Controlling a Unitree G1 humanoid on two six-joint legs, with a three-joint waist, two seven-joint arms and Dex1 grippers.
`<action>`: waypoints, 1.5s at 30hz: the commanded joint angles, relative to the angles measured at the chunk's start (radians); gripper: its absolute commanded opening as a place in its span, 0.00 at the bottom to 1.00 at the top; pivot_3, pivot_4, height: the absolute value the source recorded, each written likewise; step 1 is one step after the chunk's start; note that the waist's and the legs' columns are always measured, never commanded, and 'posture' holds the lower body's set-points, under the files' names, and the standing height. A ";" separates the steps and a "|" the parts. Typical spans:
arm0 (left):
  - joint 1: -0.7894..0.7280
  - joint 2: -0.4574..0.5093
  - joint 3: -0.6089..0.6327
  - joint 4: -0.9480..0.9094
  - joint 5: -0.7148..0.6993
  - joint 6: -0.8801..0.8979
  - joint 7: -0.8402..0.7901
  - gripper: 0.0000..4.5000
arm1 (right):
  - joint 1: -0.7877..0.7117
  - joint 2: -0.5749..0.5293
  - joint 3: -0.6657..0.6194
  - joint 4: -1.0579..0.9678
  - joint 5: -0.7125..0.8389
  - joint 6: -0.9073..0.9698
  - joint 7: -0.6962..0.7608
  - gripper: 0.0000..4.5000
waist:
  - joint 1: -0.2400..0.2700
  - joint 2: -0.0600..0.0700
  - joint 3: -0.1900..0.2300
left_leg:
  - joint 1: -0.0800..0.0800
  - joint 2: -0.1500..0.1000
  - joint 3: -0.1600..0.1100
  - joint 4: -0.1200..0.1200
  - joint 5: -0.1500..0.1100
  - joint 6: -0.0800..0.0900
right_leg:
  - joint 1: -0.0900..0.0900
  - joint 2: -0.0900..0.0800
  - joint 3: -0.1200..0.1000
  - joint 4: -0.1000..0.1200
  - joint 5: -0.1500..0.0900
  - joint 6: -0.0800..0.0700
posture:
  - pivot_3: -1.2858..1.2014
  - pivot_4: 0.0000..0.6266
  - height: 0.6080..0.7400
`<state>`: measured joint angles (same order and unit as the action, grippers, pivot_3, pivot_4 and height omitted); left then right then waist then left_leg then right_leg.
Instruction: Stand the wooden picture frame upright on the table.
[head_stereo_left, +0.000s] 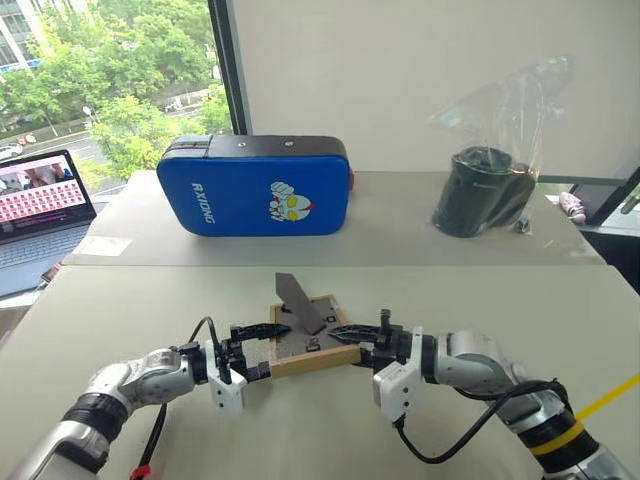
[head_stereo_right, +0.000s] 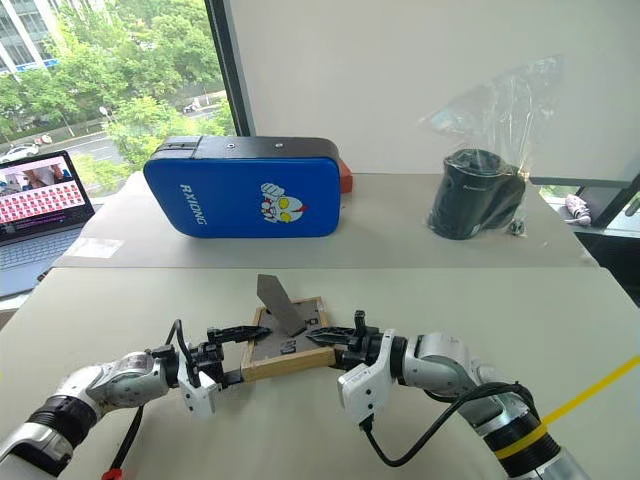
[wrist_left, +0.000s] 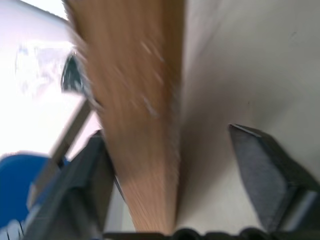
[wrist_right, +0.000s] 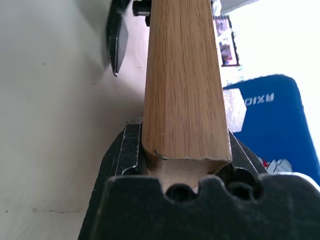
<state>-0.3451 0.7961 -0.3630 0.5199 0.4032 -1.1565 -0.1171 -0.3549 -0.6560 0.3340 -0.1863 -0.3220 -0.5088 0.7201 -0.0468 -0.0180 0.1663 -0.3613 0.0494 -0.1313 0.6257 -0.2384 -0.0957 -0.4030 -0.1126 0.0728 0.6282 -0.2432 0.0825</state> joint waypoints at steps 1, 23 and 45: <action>0.116 0.037 0.111 -0.146 -0.209 0.136 -0.037 0.92 | -0.057 -0.007 -0.093 -0.096 0.213 0.235 0.085 0.27 | -0.001 0.000 0.002 | 0.000 0.000 0.000 0.000 0.000 0.000 | 0.000 0.000 0.000 0.000 0.000 -0.001 | 0.52 0.24 1.00; 0.473 -0.105 0.294 -0.581 -0.255 0.508 -0.170 0.92 | -0.529 -0.018 -0.163 0.285 0.894 1.564 0.344 0.54 | 0.000 0.004 0.007 | -0.008 0.000 -0.001 0.000 -0.002 0.003 | -0.008 0.000 -0.001 0.000 0.002 -0.004 | 0.52 0.24 1.00; 0.548 -0.375 0.425 -0.827 -0.572 1.130 -0.118 0.92 | 0.091 -0.035 -0.547 -0.336 0.800 1.585 -0.182 1.00 | -0.001 0.004 0.007 | -0.016 0.000 -0.001 0.004 -0.002 0.004 | -0.017 0.001 0.000 0.004 0.002 -0.004 | 0.52 0.24 1.00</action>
<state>0.2053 0.4363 0.0340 -0.2415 -0.1248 -0.1136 -0.2697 -0.2707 -0.7299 -0.1875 -0.4476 0.5518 1.1167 0.6825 -0.0473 -0.0141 0.1732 -0.3765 0.0495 -0.1322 0.6292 -0.2395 -0.0919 -0.4193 -0.1114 0.0728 0.6322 -0.2419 0.0822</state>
